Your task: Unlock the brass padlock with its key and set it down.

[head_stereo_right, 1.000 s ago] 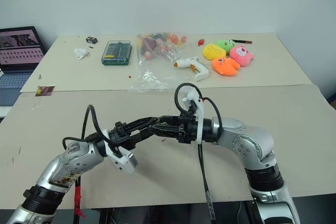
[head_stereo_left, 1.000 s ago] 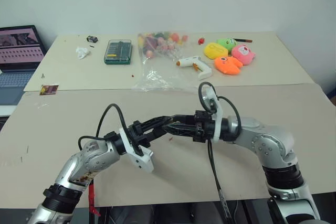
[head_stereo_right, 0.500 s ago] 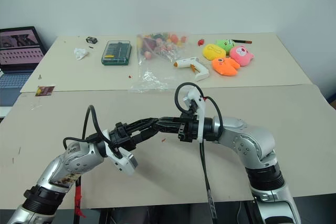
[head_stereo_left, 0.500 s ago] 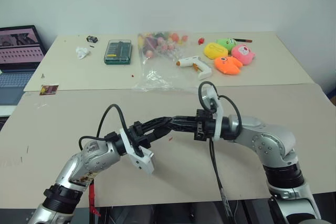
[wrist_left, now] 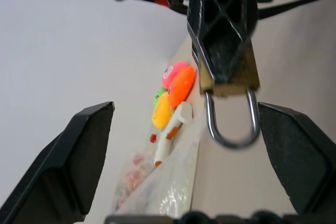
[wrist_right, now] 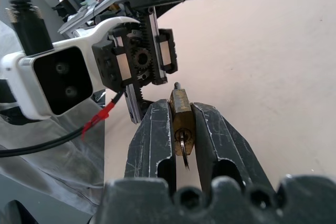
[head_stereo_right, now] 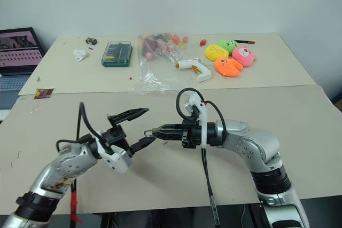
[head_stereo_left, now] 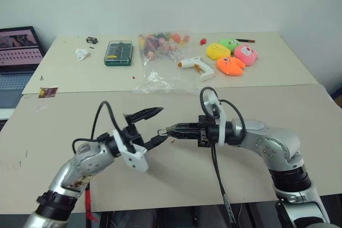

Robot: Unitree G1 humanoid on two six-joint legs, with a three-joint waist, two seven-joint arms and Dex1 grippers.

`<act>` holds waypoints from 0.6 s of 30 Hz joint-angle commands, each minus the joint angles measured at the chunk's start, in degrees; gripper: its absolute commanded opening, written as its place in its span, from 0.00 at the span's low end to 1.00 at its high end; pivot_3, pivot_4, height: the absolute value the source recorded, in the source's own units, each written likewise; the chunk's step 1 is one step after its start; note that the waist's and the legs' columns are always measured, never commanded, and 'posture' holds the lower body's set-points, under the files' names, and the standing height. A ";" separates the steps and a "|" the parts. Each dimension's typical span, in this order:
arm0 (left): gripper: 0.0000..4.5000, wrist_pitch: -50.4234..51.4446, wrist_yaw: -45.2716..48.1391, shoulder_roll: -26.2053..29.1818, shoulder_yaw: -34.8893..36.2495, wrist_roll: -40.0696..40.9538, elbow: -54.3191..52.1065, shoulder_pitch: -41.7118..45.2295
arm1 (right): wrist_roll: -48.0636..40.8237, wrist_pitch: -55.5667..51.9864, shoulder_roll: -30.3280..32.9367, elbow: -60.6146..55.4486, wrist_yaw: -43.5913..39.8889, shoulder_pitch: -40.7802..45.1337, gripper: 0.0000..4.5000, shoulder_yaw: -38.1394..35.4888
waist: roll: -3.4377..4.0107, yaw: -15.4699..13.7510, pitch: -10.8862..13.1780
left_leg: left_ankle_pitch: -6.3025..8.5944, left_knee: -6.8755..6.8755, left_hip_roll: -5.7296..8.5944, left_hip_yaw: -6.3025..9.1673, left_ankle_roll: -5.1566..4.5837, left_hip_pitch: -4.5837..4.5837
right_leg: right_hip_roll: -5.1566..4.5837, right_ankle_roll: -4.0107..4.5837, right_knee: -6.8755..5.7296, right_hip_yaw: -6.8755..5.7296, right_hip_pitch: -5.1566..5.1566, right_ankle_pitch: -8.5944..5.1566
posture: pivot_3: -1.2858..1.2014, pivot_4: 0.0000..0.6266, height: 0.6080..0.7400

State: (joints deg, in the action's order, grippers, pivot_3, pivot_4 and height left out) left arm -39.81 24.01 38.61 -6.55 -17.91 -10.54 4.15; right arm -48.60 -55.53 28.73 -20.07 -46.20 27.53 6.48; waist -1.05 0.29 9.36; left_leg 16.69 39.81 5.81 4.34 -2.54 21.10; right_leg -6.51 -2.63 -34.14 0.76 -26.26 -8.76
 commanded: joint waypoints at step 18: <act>0.24 45.41 23.01 -3.82 1.73 45.57 -2.18 1.94 | -3.05 0.23 6.36 -3.22 -4.98 -0.46 0.03 -4.30 | 0.00 0.51 0.00 | 0.01 0.04 -0.01 0.00 -0.03 0.00 | 0.02 -0.01 -0.06 -0.02 0.02 0.00 | 0.52 0.24 1.00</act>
State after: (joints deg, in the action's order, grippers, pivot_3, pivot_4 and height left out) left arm 0.04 43.86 34.67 -6.39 20.48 -9.93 5.16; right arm -50.60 -56.27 34.73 -21.01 -50.37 26.70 3.73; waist -1.06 0.80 9.36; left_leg 16.70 39.85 5.79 4.34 -2.57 21.09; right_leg -6.48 -2.64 -34.20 0.75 -26.25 -8.76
